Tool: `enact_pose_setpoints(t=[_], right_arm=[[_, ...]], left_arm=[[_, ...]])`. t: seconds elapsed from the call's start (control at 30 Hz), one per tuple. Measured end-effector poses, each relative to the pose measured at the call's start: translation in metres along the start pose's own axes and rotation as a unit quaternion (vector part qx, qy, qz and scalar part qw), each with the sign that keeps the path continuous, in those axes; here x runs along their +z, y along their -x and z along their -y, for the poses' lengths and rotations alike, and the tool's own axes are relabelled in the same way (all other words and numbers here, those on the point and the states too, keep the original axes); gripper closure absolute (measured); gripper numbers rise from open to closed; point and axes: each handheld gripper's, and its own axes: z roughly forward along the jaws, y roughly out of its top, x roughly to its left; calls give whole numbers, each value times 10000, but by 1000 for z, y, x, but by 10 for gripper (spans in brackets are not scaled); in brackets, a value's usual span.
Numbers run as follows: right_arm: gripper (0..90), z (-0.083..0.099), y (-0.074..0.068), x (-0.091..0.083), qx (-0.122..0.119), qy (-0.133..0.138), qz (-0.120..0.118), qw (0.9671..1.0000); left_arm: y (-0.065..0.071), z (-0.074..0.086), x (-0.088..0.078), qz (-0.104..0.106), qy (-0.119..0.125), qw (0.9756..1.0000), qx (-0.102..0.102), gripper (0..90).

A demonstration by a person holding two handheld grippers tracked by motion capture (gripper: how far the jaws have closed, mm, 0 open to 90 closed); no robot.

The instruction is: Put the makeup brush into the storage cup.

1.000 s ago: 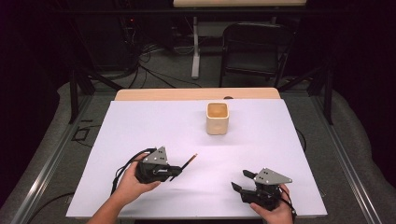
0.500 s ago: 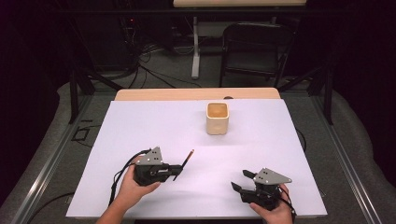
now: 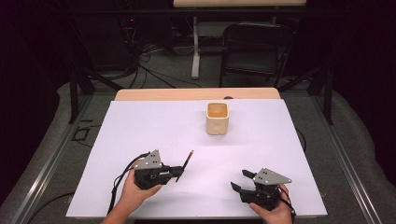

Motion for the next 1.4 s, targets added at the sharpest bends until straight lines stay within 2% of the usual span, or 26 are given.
enact_pose_setpoints(t=[0.5,0.73,0.97,1.4], right_arm=[[362,-6,-5,8,18,10,-87,10000],[361,-15,-7,14,28,171,-115,9998],[362,-24,-9,17,167,344,-242,9990],[378,-38,-18,31,204,515,-484,9973]], left_arm=[[2,1,0,23,121,9999,-6,839],[2,1,-1,30,178,9998,-35,839],[2,1,-2,28,241,9997,-65,840],[2,2,-1,19,270,9996,-79,839]])
